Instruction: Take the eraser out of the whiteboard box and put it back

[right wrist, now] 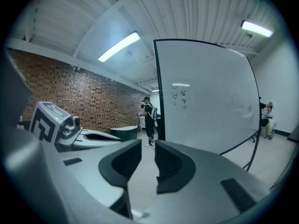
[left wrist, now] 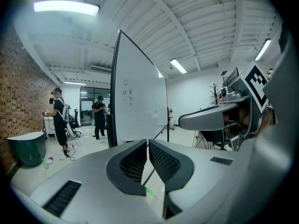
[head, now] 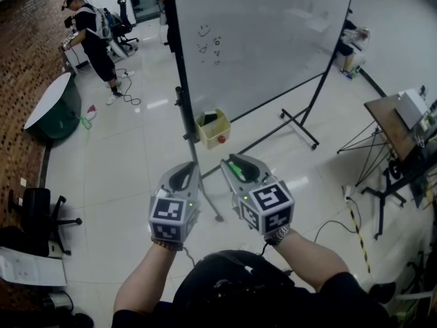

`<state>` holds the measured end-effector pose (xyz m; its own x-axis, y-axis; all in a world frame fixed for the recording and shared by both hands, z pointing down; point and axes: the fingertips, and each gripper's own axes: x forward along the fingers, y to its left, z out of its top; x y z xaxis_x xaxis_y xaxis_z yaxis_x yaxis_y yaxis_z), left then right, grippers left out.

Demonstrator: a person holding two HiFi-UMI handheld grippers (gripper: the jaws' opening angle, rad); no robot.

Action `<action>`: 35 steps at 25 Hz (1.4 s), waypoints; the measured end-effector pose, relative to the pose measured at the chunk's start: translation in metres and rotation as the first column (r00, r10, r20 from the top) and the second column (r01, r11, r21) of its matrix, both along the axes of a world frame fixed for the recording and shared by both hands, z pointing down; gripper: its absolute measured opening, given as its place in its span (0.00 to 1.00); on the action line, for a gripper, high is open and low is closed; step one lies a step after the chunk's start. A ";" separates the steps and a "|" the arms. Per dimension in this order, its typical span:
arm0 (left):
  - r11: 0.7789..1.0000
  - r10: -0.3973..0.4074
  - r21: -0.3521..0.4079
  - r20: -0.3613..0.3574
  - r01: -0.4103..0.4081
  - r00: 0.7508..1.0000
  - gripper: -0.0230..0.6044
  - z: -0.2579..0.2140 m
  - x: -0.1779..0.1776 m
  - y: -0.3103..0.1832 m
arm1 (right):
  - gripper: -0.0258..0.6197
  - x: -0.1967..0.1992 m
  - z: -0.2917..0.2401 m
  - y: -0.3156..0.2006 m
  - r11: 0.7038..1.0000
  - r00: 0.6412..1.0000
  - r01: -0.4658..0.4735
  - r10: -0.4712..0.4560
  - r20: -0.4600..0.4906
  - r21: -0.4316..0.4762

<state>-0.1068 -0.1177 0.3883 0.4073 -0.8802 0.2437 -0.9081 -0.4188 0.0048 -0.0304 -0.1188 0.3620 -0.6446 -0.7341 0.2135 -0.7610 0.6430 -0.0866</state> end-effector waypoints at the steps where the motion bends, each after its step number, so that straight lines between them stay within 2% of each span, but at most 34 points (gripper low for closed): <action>1: 1.000 -0.006 0.003 -0.002 0.006 1.000 0.06 -0.001 0.000 -0.001 | 0.21 0.001 0.000 -0.001 1.000 1.000 0.004 -0.004 -0.001 0.000; 6: 1.000 -0.020 0.009 -0.011 0.020 1.000 0.06 -0.008 0.009 -0.008 | 0.08 0.009 -0.003 -0.009 1.000 1.000 0.012 -0.012 0.006 0.006; 18: 0.999 -0.044 -0.003 -0.005 0.044 0.999 0.06 -0.005 0.026 -0.017 | 0.07 0.020 -0.007 -0.015 0.996 0.997 0.080 -0.081 0.010 0.043; 35: 0.998 -0.057 -0.013 -0.004 0.057 0.998 0.06 -0.001 0.034 -0.022 | 0.07 0.029 -0.001 -0.020 0.995 0.995 0.095 -0.095 -0.009 0.037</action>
<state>-0.0726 -0.1402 0.3871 0.3576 -0.8988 0.2534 -0.9304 -0.3663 0.0136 -0.0019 -0.1392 0.3606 -0.7102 -0.6773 0.1921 -0.6970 0.7149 -0.0562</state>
